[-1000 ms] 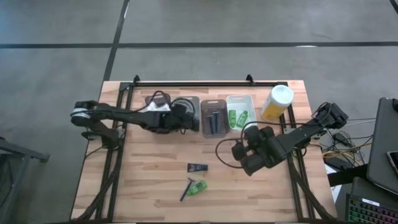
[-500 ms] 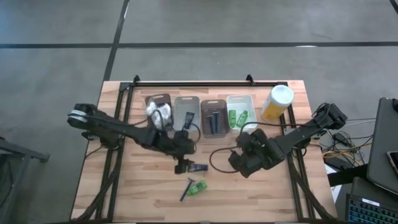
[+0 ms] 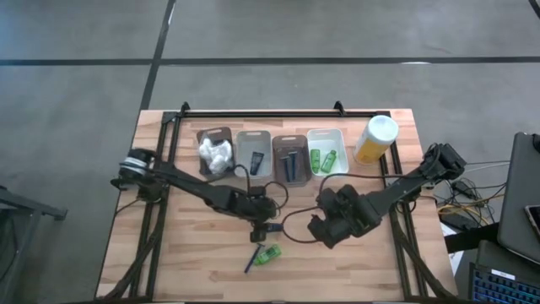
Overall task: Pick & Place Travel size toiletries
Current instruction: Put the blue shave cream into the gray bin
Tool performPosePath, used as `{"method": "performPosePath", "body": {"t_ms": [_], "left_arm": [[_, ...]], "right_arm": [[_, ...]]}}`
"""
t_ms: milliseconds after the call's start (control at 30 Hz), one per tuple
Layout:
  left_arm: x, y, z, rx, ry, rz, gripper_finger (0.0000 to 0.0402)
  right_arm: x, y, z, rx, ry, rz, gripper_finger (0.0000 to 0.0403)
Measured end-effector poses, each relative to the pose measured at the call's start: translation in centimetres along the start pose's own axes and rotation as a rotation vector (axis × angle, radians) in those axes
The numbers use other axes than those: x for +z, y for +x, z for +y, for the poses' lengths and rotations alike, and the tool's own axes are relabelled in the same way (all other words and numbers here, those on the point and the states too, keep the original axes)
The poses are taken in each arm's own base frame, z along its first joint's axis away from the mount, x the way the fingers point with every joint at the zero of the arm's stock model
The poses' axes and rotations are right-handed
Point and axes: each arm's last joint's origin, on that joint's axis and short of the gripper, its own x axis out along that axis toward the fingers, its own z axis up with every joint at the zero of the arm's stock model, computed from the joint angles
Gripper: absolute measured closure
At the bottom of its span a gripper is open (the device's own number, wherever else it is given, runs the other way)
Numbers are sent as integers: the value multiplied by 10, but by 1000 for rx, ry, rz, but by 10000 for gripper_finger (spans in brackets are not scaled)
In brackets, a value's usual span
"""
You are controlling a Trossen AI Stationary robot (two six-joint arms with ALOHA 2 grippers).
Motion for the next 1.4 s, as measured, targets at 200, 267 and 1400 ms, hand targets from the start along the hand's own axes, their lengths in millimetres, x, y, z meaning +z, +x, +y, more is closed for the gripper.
{"method": "performPosePath", "body": {"t_ms": [200, 267, 1400], "left_arm": [[10, 8, -19, -67, 148, -12, 140], [10, 12, -23, -70, 163, -4, 135], [25, -38, -13, 126, -42, -103, 392]], "right_arm": [[-5, -2, 2, 7, 48, 4, 39], [-6, -2, 2, 8, 52, 8, 39], [-6, -2, 1, -7, 8, -15, 39]]}}
